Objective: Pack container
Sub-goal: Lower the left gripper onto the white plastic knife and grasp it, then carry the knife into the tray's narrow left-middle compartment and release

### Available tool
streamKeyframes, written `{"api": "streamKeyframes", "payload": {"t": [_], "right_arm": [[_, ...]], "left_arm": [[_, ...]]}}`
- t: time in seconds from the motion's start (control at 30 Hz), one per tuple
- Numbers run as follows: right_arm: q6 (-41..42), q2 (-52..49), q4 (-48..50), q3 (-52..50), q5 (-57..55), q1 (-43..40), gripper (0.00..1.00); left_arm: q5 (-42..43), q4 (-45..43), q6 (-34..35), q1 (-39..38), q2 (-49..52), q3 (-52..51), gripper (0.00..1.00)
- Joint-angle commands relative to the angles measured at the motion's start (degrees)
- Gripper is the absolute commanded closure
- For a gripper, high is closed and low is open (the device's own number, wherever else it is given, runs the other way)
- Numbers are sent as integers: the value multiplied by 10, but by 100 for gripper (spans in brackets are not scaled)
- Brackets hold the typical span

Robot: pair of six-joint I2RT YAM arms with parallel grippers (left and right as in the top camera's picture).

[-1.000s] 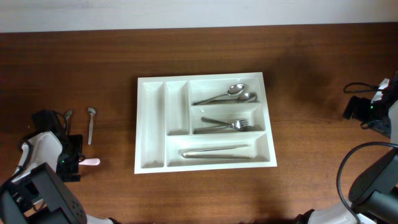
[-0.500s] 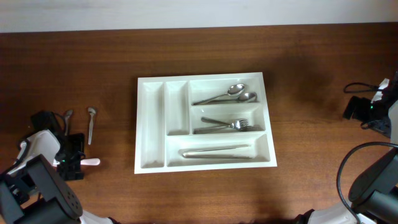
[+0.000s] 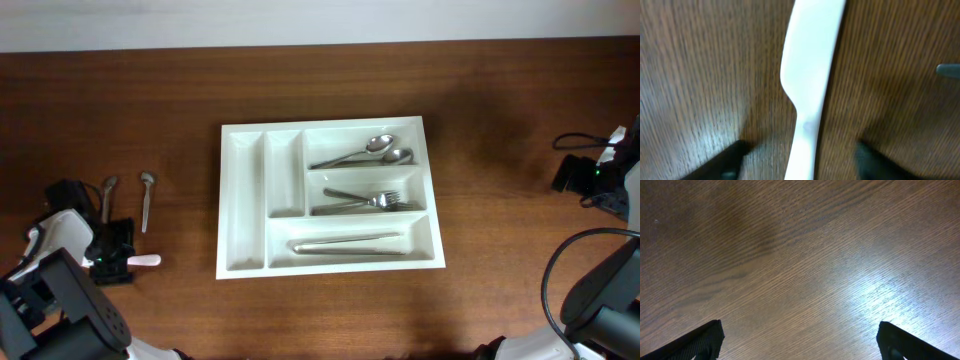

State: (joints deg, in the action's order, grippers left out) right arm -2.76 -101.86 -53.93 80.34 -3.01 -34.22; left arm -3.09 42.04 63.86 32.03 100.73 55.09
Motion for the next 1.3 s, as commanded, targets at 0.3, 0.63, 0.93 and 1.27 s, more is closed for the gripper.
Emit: {"api": "streamKeyframes", "payload": {"t": [0.3,0.63,0.93,1.27], "right_arm": [[5,1,0,-3,-3,-3,1],[5,1,0,-3,-3,-3,1],[5,1,0,-3,-3,-3,1],[5,1,0,-3,-3,-3,1]], "left_arm": [[6,-5,-70,4,33,-15,77],[3,0,-149,4,10,-13,98],[22,0,-290,-31,-125,24,98],[54,-51,-366,-290,-275,61,98]]}}
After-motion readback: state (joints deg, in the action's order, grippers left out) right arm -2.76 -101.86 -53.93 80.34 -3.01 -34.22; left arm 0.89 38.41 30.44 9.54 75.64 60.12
